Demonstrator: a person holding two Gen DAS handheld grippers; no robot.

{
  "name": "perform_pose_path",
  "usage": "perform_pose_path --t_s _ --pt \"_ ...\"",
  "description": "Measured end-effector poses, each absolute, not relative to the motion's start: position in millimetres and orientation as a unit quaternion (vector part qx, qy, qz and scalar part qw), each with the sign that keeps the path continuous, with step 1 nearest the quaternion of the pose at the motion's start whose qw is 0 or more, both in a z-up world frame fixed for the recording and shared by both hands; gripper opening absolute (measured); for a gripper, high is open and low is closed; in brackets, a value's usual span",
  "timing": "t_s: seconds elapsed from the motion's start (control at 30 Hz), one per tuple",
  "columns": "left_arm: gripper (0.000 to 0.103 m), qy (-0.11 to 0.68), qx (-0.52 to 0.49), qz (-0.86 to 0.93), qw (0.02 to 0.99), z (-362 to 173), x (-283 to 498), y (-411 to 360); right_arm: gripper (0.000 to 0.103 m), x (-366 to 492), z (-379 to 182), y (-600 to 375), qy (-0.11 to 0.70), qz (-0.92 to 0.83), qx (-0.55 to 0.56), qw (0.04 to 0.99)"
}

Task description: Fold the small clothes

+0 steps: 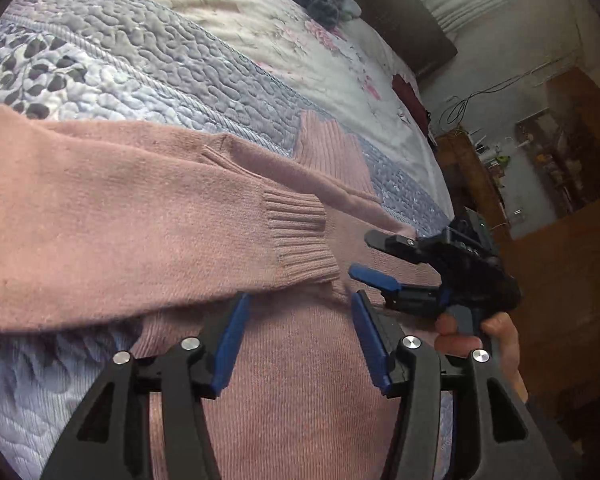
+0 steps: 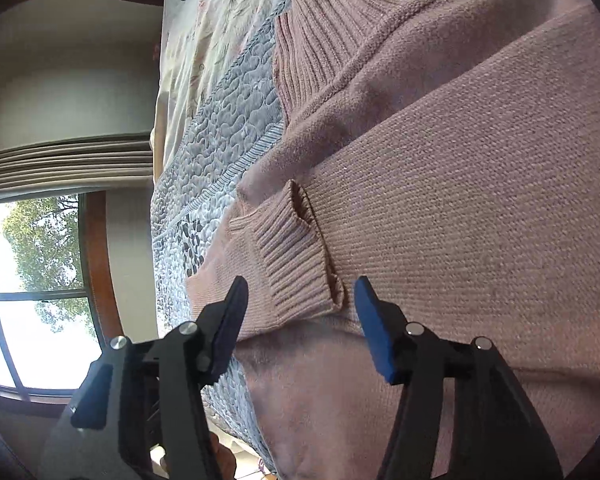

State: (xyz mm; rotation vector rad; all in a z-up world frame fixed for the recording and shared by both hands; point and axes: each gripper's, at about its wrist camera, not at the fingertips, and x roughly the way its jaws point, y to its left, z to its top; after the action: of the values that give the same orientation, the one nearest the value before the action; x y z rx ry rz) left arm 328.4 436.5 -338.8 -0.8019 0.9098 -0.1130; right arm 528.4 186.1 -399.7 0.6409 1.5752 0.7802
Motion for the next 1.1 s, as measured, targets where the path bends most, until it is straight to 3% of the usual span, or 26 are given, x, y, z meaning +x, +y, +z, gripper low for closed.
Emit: perform_pose_path --t_s 0.23,0.33,0.43,0.47,0.5,0.8,1.1 --pt "0.057 0.409 -0.417 -0.051 0.810 -341.2 266.2 447.4 0.055 538.4 -406.1 230.4 0.693 0.333 0.203 0.606" --pt "0.058 0.410 -0.428 -0.051 0.804 -346.6 257.6 448.8 0.050 539.2 -409.0 243.1 0.702 0.337 0.188 0.599" --pt "0.058 0.414 -0.446 -0.053 0.792 -356.4 251.5 449.3 0.031 541.5 -411.6 251.5 0.713 0.333 0.182 0.590" --pt "0.058 0.416 -0.446 -0.050 0.791 -358.5 249.7 449.2 0.013 542.3 -410.9 252.6 0.716 0.334 0.181 0.586" --pt "0.058 0.418 -0.447 -0.047 0.789 -361.0 248.4 449.7 0.006 542.6 -408.0 253.3 0.716 0.334 0.178 0.587" --pt "0.057 0.417 -0.444 -0.010 0.793 -356.6 240.4 470.6 0.005 552.0 -311.2 231.4 0.650 0.355 0.180 0.648" --pt "0.057 0.417 -0.417 0.006 0.808 -333.9 246.0 483.1 0.005 571.9 -230.2 140.8 0.589 0.310 0.161 0.728"
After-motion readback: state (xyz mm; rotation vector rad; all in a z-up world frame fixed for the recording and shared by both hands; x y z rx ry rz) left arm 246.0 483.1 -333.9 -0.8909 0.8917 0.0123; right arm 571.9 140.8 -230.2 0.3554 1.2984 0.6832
